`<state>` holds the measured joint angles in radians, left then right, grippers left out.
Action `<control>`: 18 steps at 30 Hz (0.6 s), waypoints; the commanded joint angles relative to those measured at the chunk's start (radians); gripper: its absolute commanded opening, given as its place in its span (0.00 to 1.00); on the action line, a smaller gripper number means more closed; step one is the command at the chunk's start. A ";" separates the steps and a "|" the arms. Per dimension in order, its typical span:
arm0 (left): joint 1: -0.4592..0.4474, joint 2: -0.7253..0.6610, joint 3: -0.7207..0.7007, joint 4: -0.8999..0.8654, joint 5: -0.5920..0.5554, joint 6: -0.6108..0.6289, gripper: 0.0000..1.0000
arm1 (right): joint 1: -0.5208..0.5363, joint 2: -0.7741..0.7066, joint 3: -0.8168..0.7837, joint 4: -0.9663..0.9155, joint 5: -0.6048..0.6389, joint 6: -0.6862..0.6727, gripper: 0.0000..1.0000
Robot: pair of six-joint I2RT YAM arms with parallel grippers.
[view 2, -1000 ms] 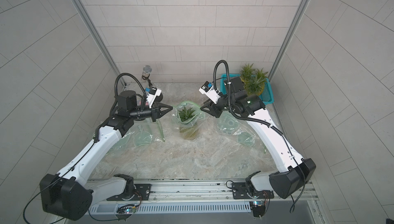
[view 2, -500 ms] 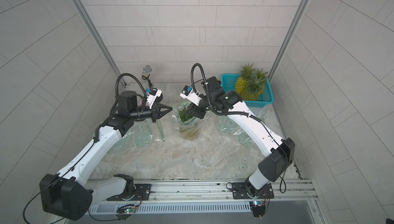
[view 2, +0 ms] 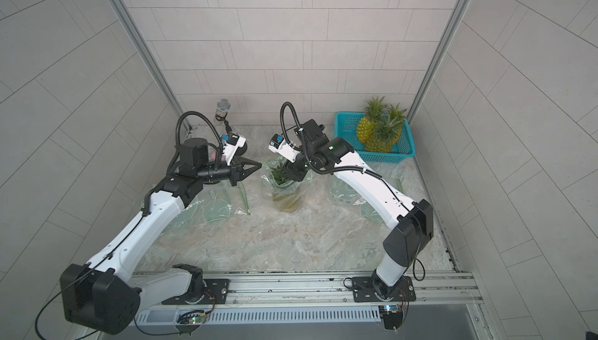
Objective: Open the zip-top bag and take out the pineapple
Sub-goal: Pick up the pineapple from the zipper food storage bag.
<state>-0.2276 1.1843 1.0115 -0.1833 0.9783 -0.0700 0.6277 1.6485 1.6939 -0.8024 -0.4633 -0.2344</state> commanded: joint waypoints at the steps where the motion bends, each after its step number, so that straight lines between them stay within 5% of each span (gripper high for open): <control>1: -0.003 -0.013 0.032 -0.007 0.005 0.028 0.00 | 0.008 0.006 0.001 0.022 0.049 0.012 0.45; 18: -0.002 -0.012 0.032 -0.013 0.000 0.033 0.00 | 0.032 0.125 0.062 -0.108 0.096 -0.025 0.47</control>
<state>-0.2276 1.1843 1.0115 -0.1894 0.9768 -0.0631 0.6479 1.7599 1.7290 -0.8162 -0.3943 -0.2371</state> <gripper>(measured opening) 0.046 0.467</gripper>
